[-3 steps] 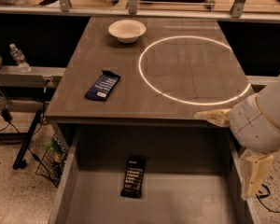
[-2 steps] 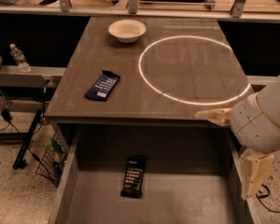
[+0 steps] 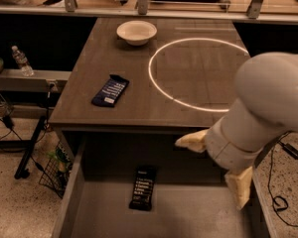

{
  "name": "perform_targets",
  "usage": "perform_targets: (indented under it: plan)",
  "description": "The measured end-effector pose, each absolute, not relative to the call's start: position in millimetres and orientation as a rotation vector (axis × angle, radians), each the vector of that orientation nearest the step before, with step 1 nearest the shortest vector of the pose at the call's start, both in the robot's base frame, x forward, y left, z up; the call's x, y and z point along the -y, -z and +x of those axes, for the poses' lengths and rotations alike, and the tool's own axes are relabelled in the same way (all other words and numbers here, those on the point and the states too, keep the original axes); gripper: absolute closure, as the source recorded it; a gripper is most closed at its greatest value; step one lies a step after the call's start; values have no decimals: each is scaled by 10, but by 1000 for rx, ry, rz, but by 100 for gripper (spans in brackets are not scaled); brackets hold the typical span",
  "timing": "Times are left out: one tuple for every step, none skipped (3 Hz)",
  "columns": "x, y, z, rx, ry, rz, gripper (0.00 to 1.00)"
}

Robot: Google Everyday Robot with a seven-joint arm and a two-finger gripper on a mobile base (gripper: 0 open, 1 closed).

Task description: Pick rxbar chocolate from top drawer and place on counter

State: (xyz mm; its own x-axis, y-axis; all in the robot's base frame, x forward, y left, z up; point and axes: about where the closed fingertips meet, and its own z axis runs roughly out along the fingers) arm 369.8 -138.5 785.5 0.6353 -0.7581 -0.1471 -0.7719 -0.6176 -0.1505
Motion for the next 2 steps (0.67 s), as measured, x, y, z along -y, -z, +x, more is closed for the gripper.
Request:
perform_targets:
  plan:
    - [1160, -7347, 3723, -982, -94, -2879, 0]
    - [956, -6919, 3749, -741, -102, -3027, 0]
